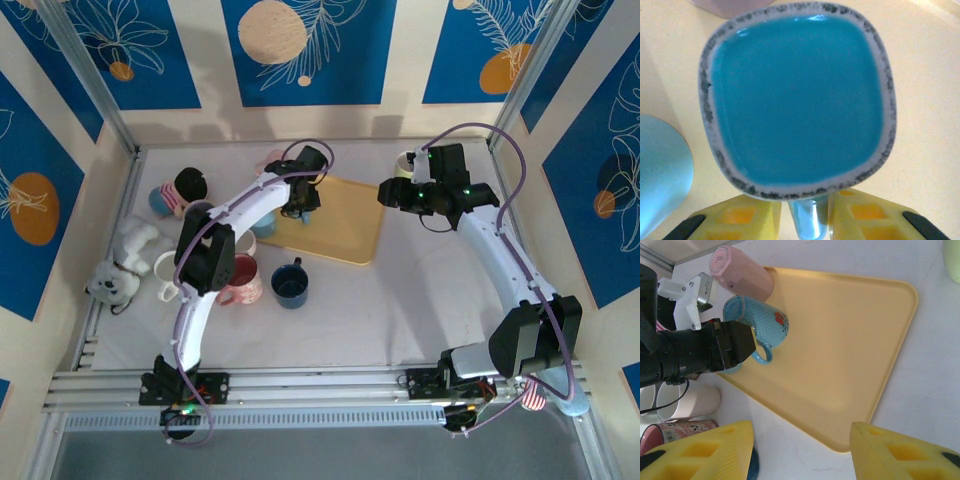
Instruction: Turn the mug right side up
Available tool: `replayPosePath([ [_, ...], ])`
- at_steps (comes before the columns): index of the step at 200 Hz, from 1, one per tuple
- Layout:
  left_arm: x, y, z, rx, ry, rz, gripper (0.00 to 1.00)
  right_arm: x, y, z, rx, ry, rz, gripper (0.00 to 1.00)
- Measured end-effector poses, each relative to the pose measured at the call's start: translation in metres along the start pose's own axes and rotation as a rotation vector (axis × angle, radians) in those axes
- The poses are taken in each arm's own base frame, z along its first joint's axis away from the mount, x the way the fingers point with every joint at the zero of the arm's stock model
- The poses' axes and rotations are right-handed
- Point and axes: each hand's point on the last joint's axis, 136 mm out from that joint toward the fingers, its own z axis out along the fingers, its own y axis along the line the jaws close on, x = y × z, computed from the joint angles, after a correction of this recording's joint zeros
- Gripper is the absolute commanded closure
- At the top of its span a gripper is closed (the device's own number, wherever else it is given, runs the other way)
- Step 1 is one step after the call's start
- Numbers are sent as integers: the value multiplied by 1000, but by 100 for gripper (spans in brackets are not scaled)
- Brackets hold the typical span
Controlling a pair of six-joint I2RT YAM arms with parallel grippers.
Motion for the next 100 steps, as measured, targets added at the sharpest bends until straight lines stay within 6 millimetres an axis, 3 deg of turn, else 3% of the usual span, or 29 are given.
replayPosePath([
  [65, 7, 3, 15, -25, 28, 13, 74, -1, -2, 0, 3, -2, 3, 46],
  [100, 9, 7, 19, -39, 42, 30, 83, -2, -3, -1, 5, -5, 6, 46],
])
